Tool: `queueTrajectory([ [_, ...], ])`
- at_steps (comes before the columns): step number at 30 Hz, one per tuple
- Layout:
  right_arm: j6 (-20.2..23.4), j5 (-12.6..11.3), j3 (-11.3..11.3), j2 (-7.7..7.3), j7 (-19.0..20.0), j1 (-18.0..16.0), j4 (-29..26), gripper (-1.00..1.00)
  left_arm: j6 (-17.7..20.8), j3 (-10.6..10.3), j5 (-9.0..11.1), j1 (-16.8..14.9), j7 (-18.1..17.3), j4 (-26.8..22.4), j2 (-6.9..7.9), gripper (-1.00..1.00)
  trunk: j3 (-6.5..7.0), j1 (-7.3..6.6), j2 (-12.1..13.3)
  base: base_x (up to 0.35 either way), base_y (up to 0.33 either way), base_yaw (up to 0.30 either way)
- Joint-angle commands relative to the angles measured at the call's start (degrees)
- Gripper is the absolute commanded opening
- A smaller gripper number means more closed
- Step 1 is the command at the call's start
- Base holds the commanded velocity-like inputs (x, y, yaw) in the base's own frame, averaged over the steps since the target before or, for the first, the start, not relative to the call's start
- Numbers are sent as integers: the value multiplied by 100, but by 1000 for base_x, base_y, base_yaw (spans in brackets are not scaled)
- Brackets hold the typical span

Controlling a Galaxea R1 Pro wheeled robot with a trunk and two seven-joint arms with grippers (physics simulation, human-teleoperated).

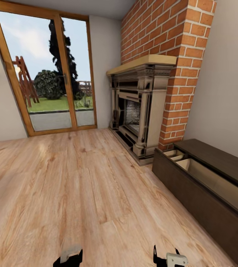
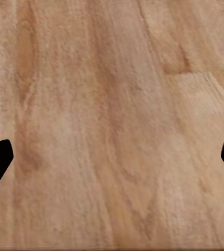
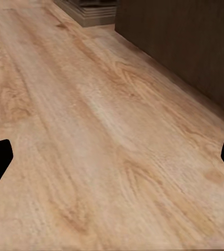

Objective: Place each of the two pumpkins and all three candles from the living room inside a cabinet in the living room (use any cabinet), then make sure every cabinet is closed, and position the cauldron so it is next to a table in the living room.

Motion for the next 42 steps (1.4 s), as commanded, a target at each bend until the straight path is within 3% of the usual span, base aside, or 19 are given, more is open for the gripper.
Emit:
queueTrajectory([
  [1, -64, 53, 27, 0, -58, -5, 46, 100, -113, -46, 0, 36, 46, -22, 3, 100, -4, -1, -3, 0, 0, -141],
  [12, -168, 50, 34, 9, -63, -5, 184, 100, -711, -46, 0, 205, 46, -21, 2, 100, -2, -1, -3, 0, 0, -26],
  [24, -159, 45, 24, 29, -48, -5, 185, 100, -736, -46, 0, 213, 49, -21, -4, 100, -2, -1, -3, 31, 35, -27],
  [42, -113, 36, 15, 0, -47, -5, 185, 100, -733, -46, 0, 213, 35, -98, -21, 100, -2, -1, -3, 250, 229, -285],
])
